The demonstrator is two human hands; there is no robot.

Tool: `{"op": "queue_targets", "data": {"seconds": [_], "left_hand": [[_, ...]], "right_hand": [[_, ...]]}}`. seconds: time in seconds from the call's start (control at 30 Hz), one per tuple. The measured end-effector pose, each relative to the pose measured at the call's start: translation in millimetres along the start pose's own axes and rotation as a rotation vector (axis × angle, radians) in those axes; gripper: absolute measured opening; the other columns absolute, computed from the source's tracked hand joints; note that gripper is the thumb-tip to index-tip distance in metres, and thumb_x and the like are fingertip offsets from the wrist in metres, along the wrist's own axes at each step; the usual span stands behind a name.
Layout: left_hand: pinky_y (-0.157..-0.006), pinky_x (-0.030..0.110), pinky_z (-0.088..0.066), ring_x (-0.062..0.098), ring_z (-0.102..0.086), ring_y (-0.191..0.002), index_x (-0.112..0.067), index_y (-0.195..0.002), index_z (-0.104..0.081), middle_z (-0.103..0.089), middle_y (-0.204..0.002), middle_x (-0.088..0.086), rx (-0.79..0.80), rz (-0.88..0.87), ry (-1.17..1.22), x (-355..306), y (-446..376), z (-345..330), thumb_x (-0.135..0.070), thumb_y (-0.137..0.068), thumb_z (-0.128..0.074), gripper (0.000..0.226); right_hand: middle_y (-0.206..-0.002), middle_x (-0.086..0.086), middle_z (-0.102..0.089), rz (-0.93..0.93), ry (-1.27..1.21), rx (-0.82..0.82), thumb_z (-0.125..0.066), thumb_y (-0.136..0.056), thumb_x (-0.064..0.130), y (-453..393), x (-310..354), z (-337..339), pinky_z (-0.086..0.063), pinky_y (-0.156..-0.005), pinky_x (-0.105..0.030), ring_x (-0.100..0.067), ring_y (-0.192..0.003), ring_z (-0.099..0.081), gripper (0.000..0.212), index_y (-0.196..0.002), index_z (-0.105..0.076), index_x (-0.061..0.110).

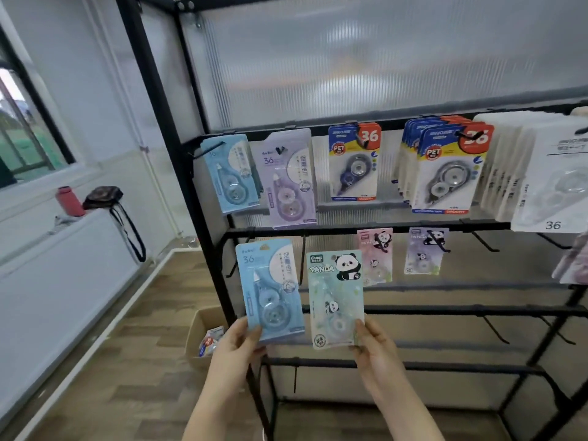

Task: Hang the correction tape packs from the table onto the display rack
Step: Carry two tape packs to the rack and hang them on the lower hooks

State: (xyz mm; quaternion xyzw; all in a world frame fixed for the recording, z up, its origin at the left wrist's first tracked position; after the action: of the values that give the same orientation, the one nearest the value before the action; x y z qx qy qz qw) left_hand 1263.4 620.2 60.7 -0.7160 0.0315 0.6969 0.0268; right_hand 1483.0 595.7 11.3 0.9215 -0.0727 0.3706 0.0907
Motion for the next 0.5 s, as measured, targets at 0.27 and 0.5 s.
{"op": "queue_targets", "data": {"seconds": [0.27, 0.5], "left_hand": [[-0.085, 0.042, -0.049, 0.031, -0.069, -0.096, -0.014, -0.111, -0.067, -0.074, -0.1, 0.01, -0.064, -0.177, 0.046, -72, -53, 73, -0.015, -0.095, -0.055, 0.02], [-0.063, 0.016, -0.054, 0.007, -0.065, -0.073, -0.022, -0.1, -0.066, -0.071, -0.074, -0.008, -0.049, -0.333, 0.098, -122, -108, 88, -0.012, -0.095, -0.055, 0.016]], "right_hand": [[-0.094, -0.012, -0.074, 0.079, 0.01, 0.036, -0.094, -0.038, 0.035, -37, -32, -78, -0.058, -0.068, -0.024, -0.022, -0.086, -0.07, 0.059, -0.086, -0.076, 0.007], [-0.102, -0.016, -0.071, 0.076, -0.058, 0.095, -0.068, -0.077, 0.012, -48, -61, -126, -0.057, -0.065, -0.02, -0.017, -0.084, -0.072, 0.027, -0.101, -0.066, 0.001]]}}
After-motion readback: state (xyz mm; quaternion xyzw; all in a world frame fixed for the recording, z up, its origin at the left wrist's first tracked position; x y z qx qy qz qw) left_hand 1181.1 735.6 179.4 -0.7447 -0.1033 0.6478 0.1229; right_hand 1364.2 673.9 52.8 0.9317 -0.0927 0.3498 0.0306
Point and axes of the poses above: each hand's wrist, its own y-axis away from the middle knuckle, its own z-axis out of the back of the hand, x = y × z, the point moved 6 cm from there along -y, towards the middle knuckle
